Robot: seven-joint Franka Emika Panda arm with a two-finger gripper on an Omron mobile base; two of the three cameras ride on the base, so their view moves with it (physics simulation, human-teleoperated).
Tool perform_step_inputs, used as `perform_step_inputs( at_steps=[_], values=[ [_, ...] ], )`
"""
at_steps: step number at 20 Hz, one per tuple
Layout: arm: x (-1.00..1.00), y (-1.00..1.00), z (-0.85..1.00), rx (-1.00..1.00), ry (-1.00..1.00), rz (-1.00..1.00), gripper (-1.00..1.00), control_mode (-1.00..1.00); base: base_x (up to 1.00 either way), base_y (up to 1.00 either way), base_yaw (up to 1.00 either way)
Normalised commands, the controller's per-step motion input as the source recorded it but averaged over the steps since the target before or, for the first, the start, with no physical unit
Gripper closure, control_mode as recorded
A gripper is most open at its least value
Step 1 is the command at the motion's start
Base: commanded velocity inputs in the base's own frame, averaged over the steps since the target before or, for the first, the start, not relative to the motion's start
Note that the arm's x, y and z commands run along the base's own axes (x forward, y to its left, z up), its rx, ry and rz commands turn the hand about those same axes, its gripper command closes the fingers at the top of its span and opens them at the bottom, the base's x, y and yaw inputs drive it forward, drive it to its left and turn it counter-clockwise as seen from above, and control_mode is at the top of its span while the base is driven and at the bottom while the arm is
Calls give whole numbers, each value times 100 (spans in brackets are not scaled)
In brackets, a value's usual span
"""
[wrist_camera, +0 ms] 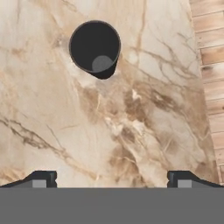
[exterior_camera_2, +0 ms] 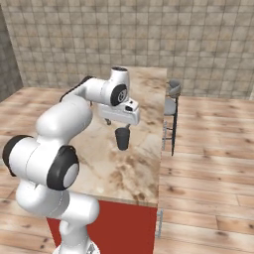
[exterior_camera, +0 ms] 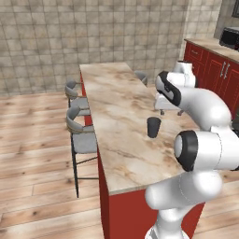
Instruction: Pick the kettle and glass cup and place them in the sink. Then turn on the water.
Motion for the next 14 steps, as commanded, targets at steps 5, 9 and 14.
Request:
perform_step_inputs(
  at_steps=[5, 9, 14],
  values=[
    [19, -13, -22, 0, 0, 0, -100, -100, 0, 0, 0],
    [17, -5, -27, 0, 0, 0, -100, -100, 0, 0, 0],
    [22, -1, -26, 0, 0, 0, -100, -100, 0, 0, 0]
  ],
)
